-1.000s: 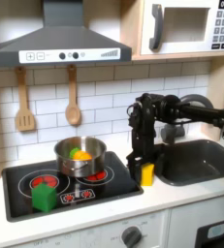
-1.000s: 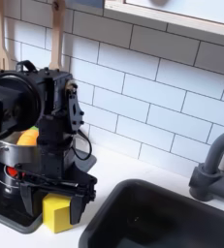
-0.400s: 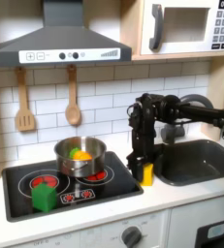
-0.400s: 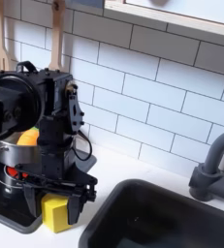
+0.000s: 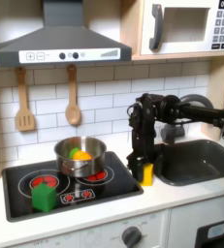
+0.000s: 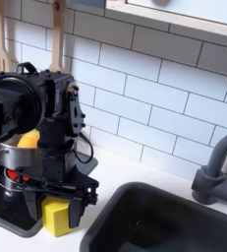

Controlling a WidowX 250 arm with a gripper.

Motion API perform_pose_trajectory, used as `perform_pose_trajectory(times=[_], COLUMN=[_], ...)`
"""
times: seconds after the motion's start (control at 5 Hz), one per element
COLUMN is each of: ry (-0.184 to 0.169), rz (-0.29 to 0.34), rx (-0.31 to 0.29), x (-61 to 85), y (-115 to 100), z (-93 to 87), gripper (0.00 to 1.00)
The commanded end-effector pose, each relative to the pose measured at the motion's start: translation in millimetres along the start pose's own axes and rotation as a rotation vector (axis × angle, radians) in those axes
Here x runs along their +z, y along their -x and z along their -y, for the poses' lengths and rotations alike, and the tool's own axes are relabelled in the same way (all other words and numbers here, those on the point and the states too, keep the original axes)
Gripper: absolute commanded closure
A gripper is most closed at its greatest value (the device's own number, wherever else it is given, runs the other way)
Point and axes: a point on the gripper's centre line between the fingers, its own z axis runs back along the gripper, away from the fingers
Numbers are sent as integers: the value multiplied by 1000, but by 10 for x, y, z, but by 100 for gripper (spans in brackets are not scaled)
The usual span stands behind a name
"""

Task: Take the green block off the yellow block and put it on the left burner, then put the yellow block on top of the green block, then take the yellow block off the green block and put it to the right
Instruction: 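Put the yellow block on top of the green block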

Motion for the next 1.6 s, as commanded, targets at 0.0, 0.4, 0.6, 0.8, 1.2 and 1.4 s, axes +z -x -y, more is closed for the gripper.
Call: perform_pose_trajectory(times=[0.0, 0.4, 0.6, 0.8, 1.2, 1.4], ry=[13, 17, 26, 25, 48, 57], rz=[0, 6, -1, 3, 36, 46], rx=[3, 7, 25, 43, 85, 108], x=[85, 154, 151, 181, 399, 499], y=[5, -20, -36, -57, -116, -133], z=[8, 19, -34, -114, -273, -375], gripper=[100, 100, 100, 100, 100, 100])
